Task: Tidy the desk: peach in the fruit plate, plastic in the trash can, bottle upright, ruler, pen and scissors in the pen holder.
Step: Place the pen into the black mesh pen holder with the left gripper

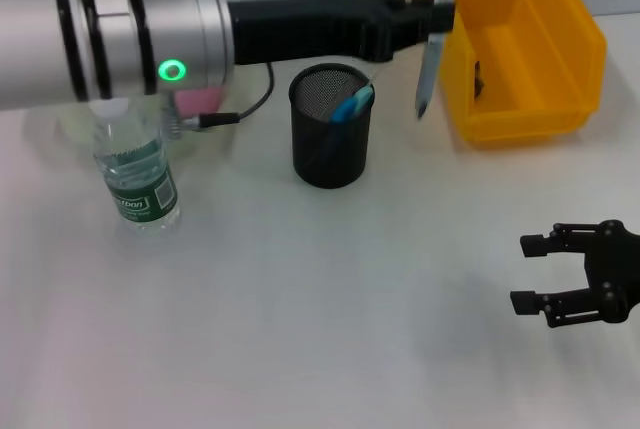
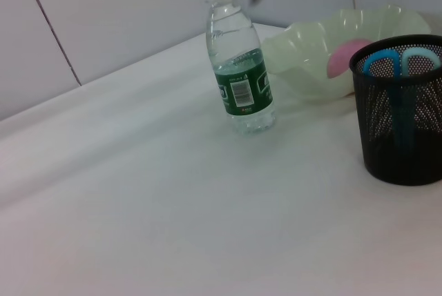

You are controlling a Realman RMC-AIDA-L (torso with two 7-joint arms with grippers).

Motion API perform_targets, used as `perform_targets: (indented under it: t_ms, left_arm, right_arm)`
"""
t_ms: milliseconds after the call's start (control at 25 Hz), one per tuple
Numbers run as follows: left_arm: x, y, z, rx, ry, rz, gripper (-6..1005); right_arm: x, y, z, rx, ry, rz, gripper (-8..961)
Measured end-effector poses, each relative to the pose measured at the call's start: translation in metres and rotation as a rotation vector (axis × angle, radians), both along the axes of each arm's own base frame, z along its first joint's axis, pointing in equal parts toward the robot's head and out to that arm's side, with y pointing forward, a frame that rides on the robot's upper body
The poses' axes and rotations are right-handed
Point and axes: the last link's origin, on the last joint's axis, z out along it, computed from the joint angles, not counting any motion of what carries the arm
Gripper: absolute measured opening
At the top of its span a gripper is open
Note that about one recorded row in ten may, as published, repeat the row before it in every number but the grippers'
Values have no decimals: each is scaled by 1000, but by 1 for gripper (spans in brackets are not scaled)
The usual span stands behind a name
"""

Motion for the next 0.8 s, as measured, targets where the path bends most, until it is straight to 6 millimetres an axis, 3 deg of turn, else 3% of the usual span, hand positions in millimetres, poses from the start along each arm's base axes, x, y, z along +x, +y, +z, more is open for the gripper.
perform_targets:
  t_ms: [400, 560, 800]
  left_arm:
    - [-4, 6, -28, 298, -110, 61, 141]
    - [-17, 9, -44, 407, -136, 87, 147]
    - [-26, 8, -52, 520, -135, 77, 157]
  right_arm:
    - [0, 0, 0, 0, 1, -2, 834]
    - [1, 0, 0, 1, 3, -5, 834]
    - [1, -1, 0, 1, 5, -7, 834]
